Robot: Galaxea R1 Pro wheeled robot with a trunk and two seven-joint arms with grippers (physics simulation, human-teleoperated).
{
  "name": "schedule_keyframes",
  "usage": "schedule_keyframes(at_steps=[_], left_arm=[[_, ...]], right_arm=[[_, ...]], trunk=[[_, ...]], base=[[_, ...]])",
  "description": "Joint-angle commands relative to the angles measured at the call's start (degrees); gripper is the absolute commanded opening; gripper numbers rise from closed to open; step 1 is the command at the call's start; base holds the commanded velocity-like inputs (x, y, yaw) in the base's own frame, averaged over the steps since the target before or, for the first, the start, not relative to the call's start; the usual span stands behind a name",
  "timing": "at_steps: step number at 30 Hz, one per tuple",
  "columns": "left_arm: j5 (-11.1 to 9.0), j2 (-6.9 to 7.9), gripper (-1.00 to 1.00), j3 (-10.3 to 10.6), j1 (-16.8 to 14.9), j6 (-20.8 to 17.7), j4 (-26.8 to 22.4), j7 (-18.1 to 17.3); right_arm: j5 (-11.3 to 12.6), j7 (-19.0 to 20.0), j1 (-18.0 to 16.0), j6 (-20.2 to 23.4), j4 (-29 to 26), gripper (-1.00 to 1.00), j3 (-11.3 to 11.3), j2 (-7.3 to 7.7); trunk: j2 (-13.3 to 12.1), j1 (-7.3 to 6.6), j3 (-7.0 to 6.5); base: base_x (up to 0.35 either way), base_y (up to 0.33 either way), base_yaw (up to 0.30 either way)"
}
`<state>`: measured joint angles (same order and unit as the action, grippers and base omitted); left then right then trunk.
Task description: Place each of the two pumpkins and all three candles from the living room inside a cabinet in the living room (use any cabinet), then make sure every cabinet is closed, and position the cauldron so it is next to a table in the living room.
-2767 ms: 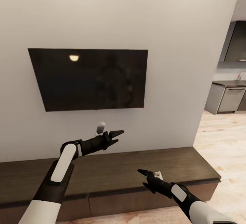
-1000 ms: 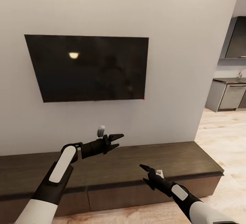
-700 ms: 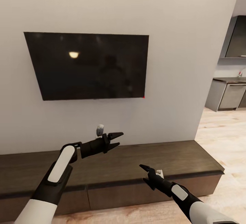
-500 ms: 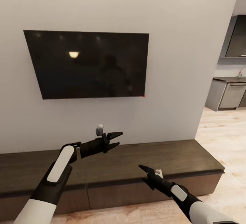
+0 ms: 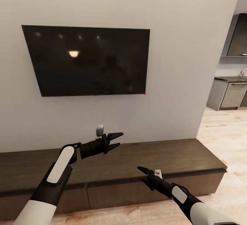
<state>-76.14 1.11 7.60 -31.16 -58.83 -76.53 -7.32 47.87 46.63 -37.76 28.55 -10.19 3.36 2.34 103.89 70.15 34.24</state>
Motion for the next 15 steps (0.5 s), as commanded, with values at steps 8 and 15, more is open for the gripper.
schedule_keyframes(at_steps=[8,15], left_arm=[[0.5,0.03,1.00,0.0,0.0,-0.1,-0.1,-0.6],[0.5,0.03,1.00,0.0,0.0,-0.1,-0.2,-2.1]], right_arm=[[0.6,0.1,0.0,0.4,0.0,1.00,0.3,0.05],[0.6,0.5,0.0,0.4,0.0,1.00,0.3,0.10]], trunk=[[3.3,1.76,1.50],[6.1,3.30,2.76]], base=[[0.003,0.000,0.000],[0.000,0.000,0.000]])
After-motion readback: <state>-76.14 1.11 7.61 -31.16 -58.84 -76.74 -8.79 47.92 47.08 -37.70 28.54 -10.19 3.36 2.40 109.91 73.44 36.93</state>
